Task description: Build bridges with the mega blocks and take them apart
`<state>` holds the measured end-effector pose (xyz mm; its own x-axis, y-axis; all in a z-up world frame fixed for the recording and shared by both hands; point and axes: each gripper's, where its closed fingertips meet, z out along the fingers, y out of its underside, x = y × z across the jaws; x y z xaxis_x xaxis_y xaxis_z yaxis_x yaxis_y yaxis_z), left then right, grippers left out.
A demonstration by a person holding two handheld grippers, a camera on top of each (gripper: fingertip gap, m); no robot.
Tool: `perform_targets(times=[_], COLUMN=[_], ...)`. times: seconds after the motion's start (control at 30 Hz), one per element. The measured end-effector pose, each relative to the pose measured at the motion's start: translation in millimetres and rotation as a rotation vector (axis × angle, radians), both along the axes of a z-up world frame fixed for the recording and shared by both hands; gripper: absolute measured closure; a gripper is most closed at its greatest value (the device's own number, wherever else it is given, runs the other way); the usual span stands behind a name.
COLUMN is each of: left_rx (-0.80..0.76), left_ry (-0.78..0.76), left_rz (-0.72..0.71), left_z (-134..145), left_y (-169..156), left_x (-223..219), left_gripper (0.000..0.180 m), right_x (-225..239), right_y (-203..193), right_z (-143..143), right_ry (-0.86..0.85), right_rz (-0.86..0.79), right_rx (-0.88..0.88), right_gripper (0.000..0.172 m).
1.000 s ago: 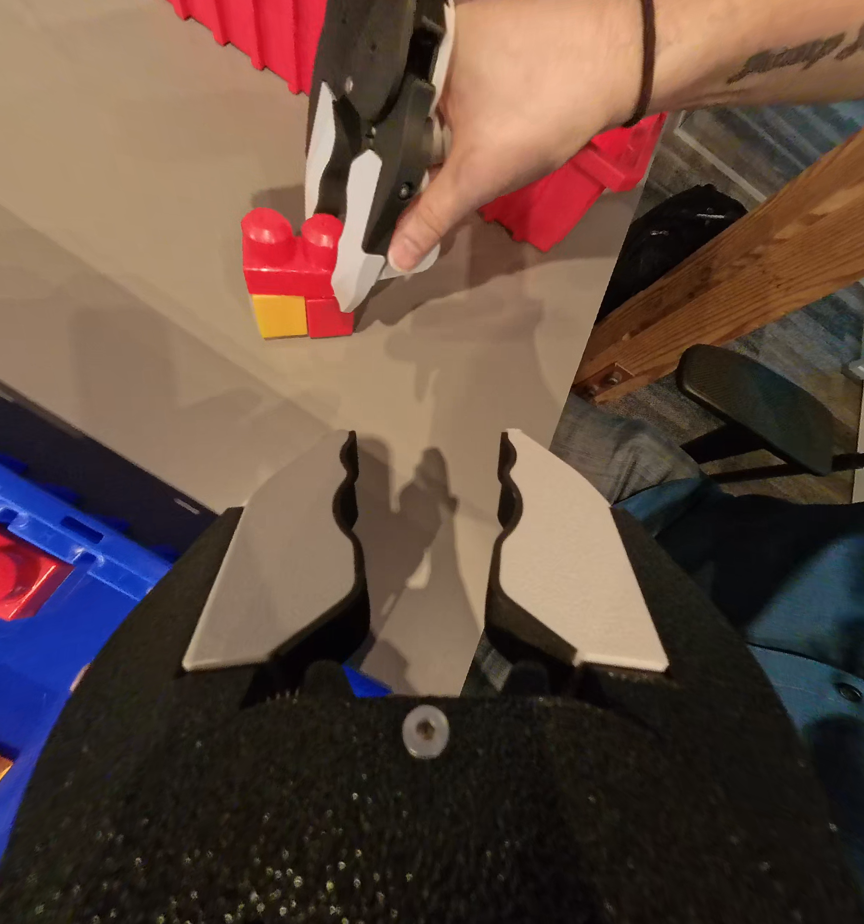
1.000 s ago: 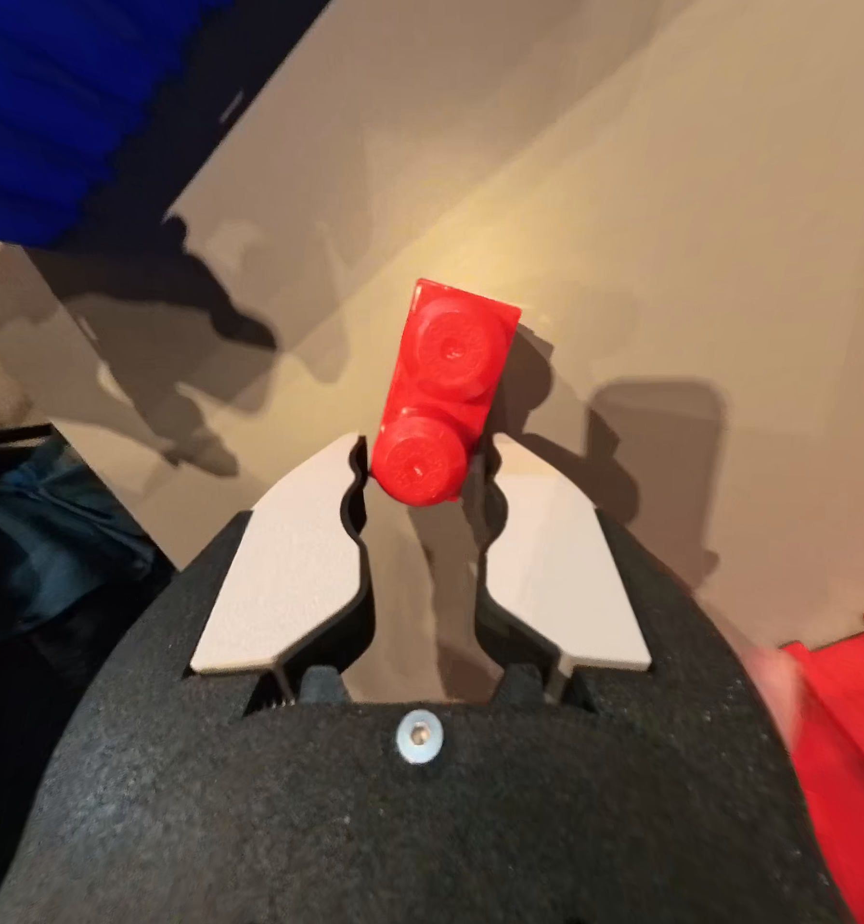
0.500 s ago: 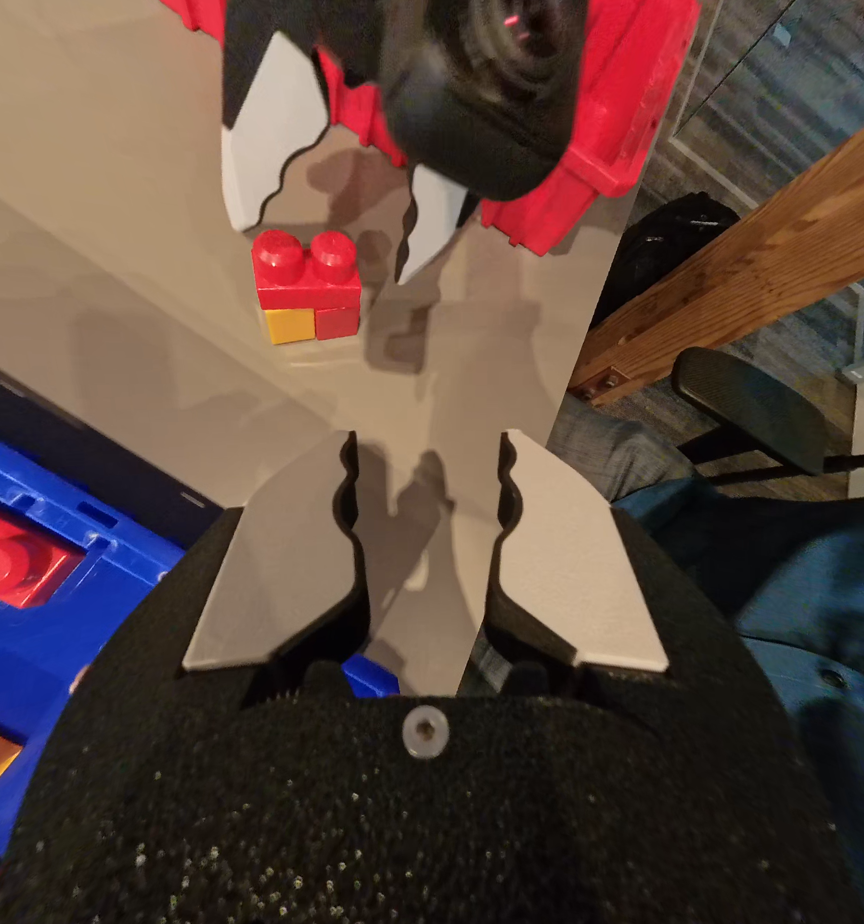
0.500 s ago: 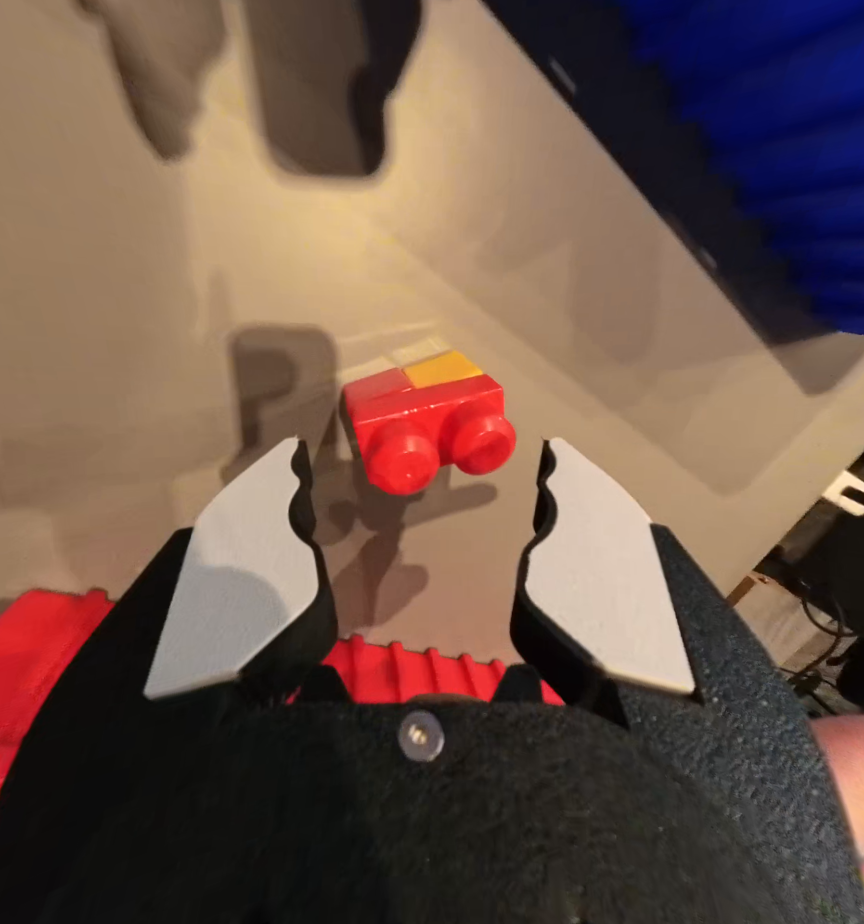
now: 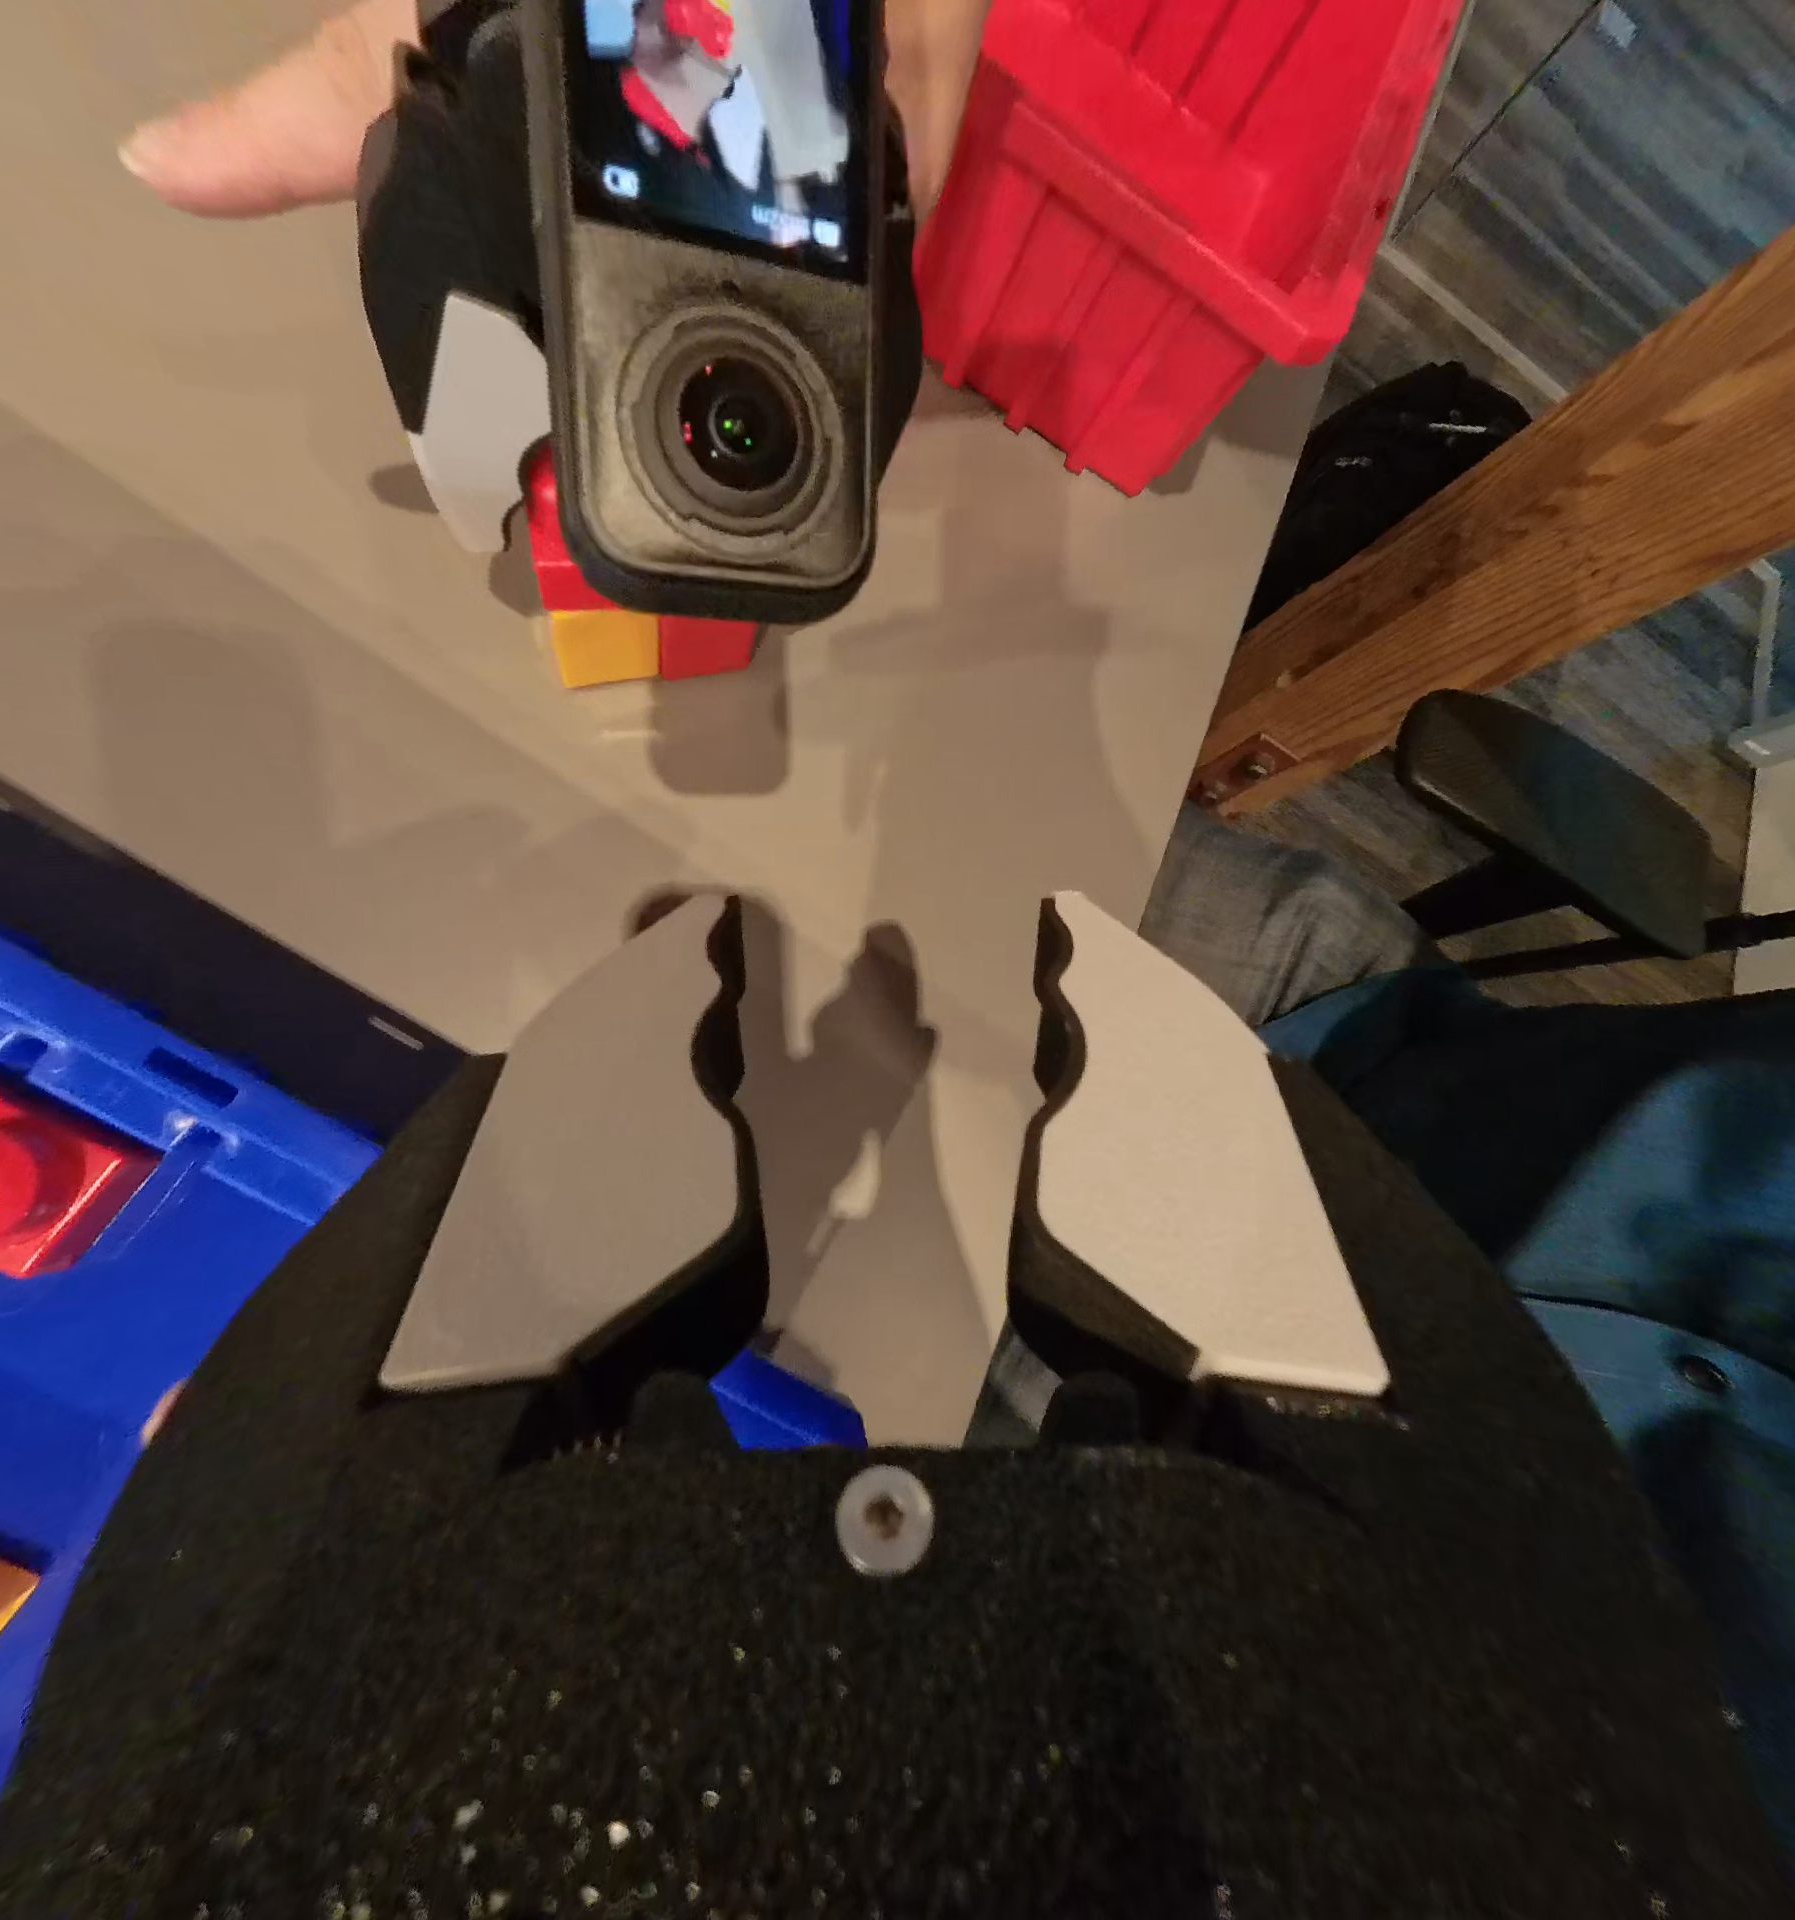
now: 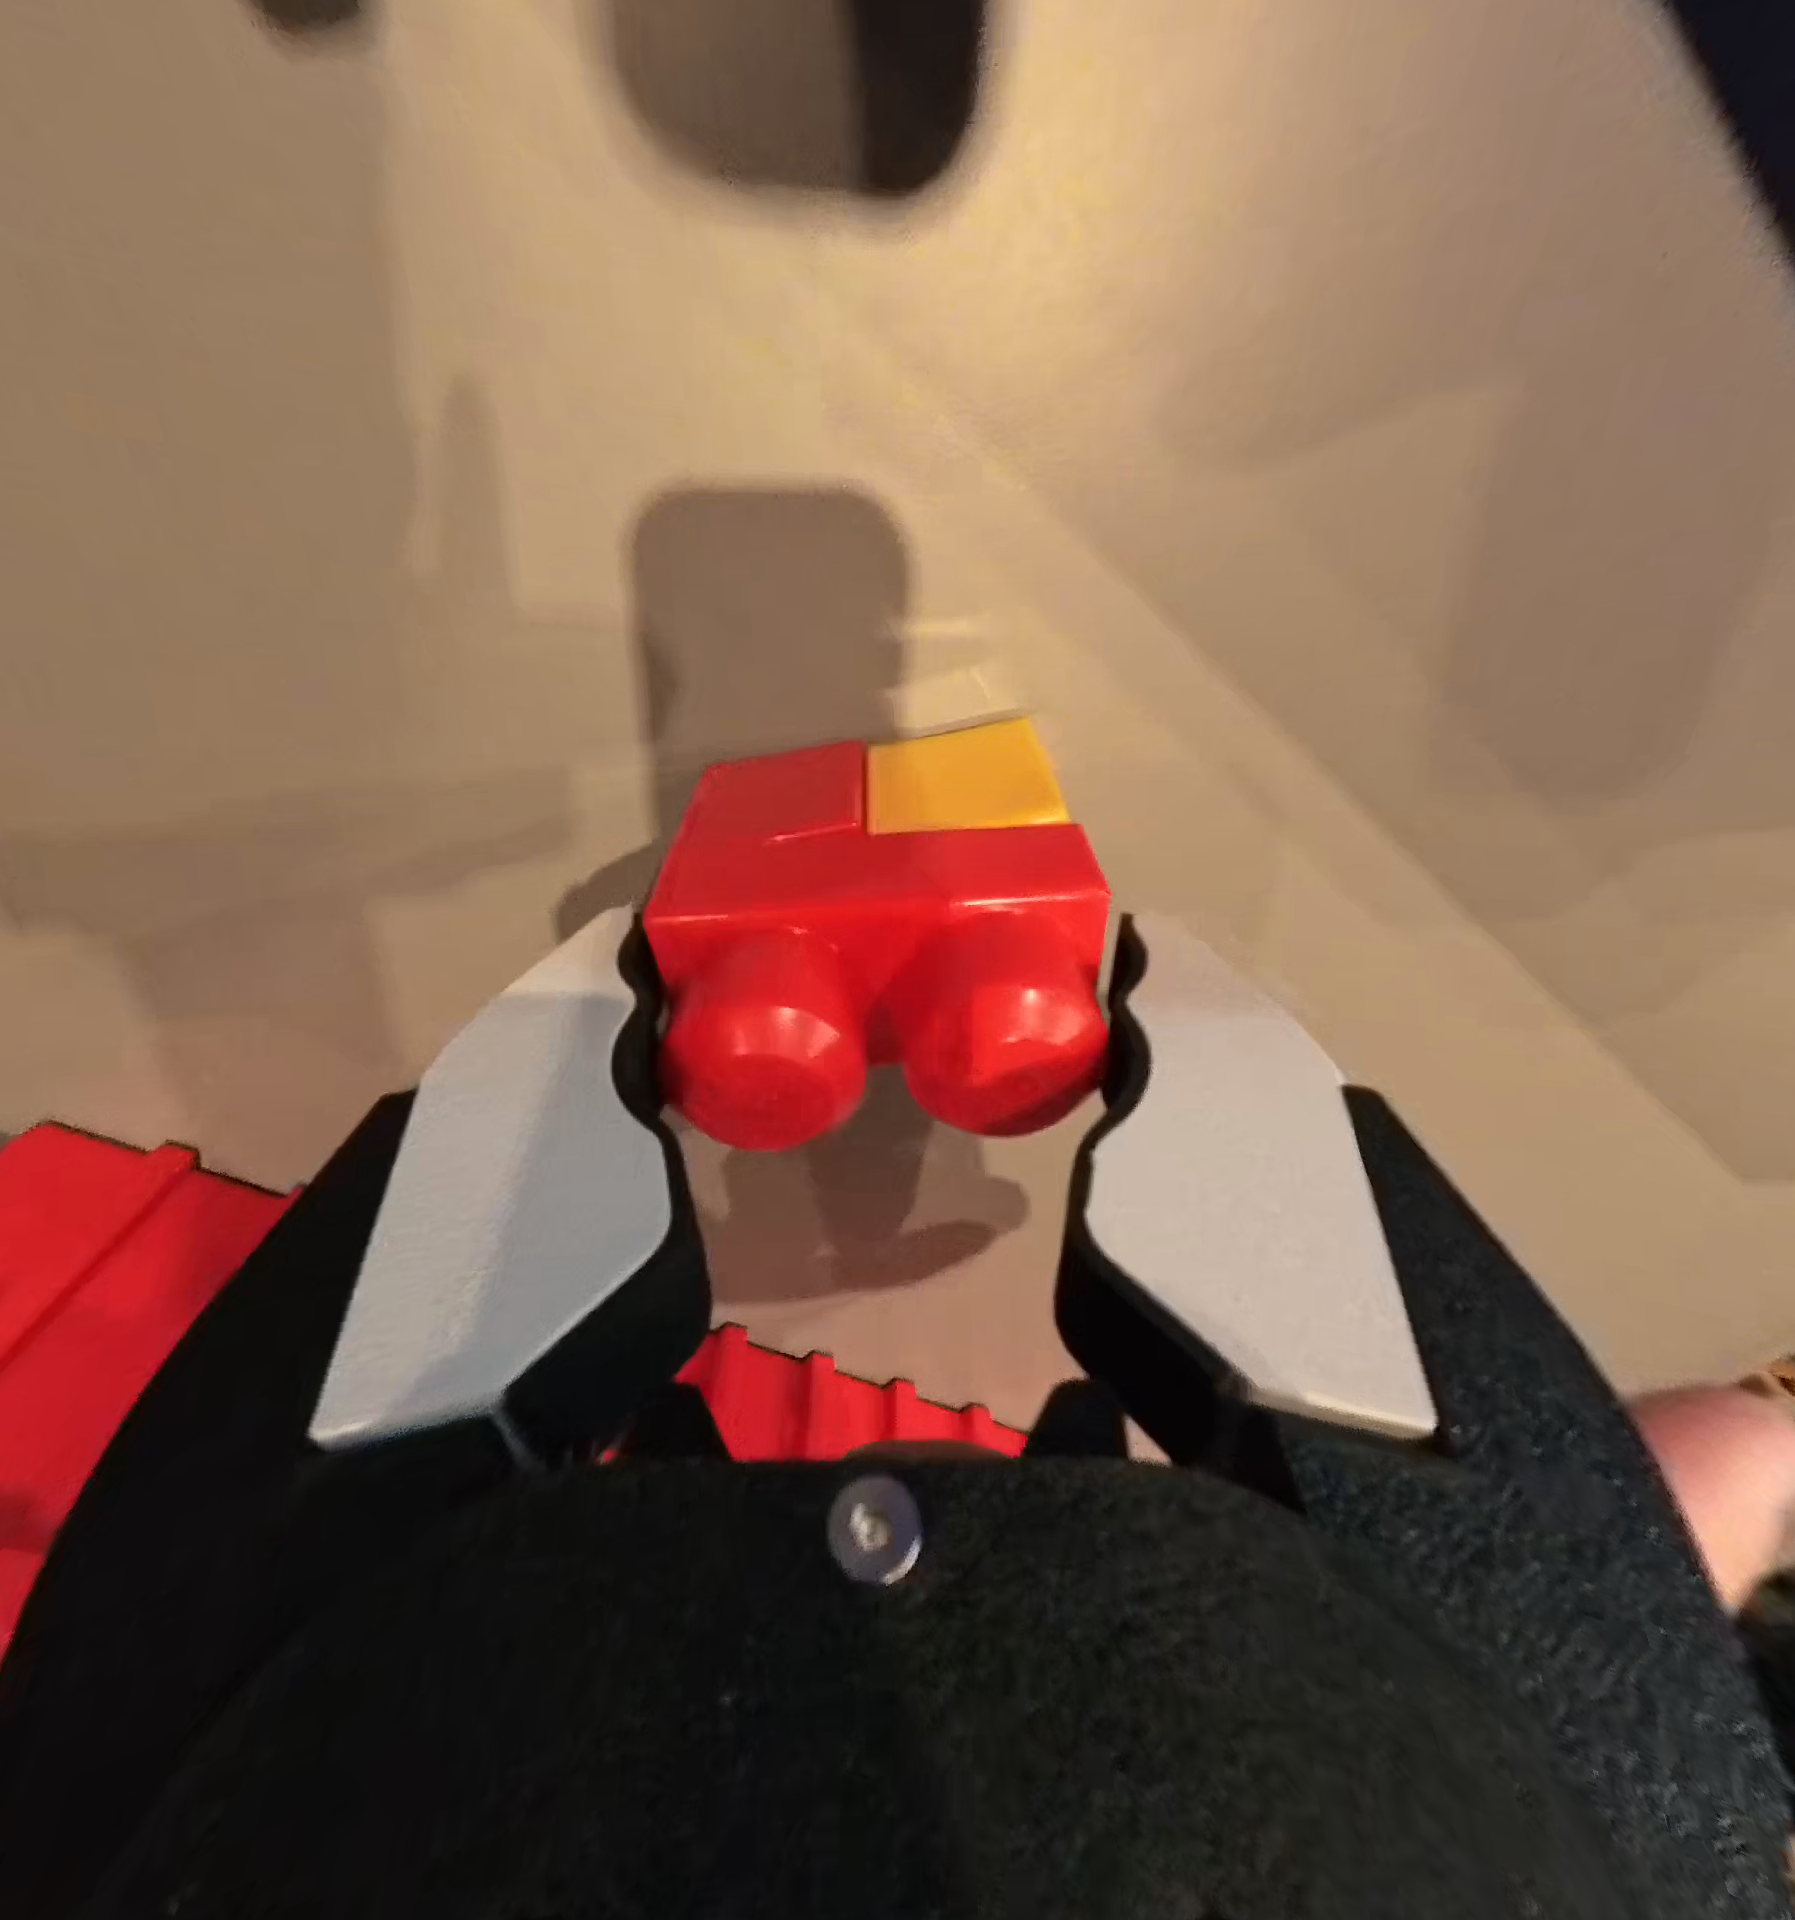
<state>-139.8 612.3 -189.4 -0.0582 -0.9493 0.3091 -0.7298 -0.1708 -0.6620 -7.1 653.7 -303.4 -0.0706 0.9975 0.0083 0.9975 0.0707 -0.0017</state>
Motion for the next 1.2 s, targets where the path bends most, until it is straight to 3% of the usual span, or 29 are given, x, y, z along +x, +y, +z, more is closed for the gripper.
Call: perform_targets(times=[0.2,0.43,0.6,0.8,1.2], left_rx=[0.033,0.329,0.395,0.418,0.467], left_ry=[0.007,-0.040,-0.115,-0.186,-0.118], left_rz=[-0.020,-0.078,-0.129,-0.206,-0.244], left_z=[-8,-17,-8,11,-11], left_y=[0,11,-5,-30,-26], left_x=[6,30,57,86,102], left_gripper=[0.123,0.087,0.084,0.086,0.089], right_x=[-5,-31,-39,-45,-47], right_y=[10,-12,-47,-66,-63], right_z=[20,93,131,149,144], right_ry=[0.156,0.646,0.878,0.990,1.069], right_rz=[-0.212,-0.456,-0.481,-0.457,-0.468], right_rx=[0.077,0.135,0.191,0.244,0.250], right_gripper=[0.089,0.089,0.089,0.089,0.089])
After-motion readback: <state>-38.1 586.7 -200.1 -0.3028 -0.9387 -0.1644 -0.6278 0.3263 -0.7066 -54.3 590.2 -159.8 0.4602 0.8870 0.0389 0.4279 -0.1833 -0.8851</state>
